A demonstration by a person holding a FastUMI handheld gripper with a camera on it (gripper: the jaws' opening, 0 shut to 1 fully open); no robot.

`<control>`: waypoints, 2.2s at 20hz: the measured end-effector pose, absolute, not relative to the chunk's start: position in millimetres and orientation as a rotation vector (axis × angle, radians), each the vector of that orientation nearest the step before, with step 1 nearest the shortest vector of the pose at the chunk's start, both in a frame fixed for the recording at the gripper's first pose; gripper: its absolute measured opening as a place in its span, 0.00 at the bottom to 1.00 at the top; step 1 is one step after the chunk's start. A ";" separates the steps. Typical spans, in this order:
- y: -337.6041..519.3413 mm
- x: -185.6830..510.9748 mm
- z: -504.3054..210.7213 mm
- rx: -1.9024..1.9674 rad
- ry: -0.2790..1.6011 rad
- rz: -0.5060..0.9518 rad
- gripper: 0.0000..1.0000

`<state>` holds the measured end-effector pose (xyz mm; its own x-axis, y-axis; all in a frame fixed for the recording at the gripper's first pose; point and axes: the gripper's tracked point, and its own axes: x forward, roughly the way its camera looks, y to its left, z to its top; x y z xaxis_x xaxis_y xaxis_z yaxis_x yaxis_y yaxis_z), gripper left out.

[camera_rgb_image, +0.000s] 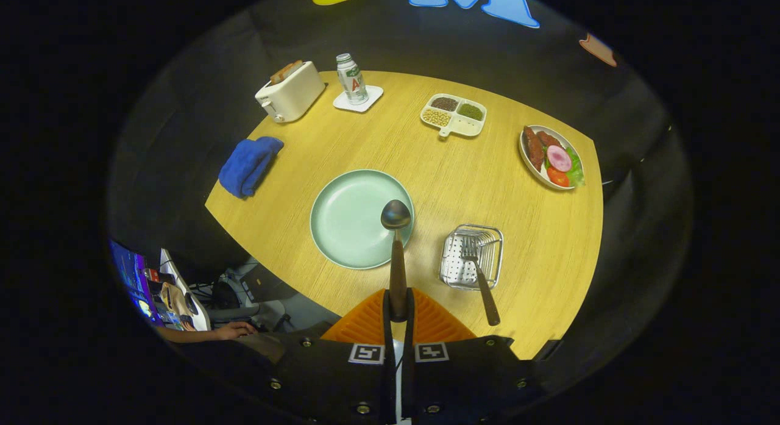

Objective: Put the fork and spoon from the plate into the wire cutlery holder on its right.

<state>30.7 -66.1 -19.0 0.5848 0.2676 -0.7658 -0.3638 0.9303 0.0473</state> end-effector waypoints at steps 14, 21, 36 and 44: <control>-140.7 11.6 -15.1 -0.064 0.870 0.276 0.04; -155.4 11.8 -29.4 -0.057 0.900 0.263 0.04; -149.2 52.4 -68.8 -0.135 1.026 0.260 0.04; -141.2 72.2 -77.9 -0.156 1.059 0.264 0.04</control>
<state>72.2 -141.2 -77.9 0.4621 0.1389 -0.8759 -0.2883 0.9575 -0.0003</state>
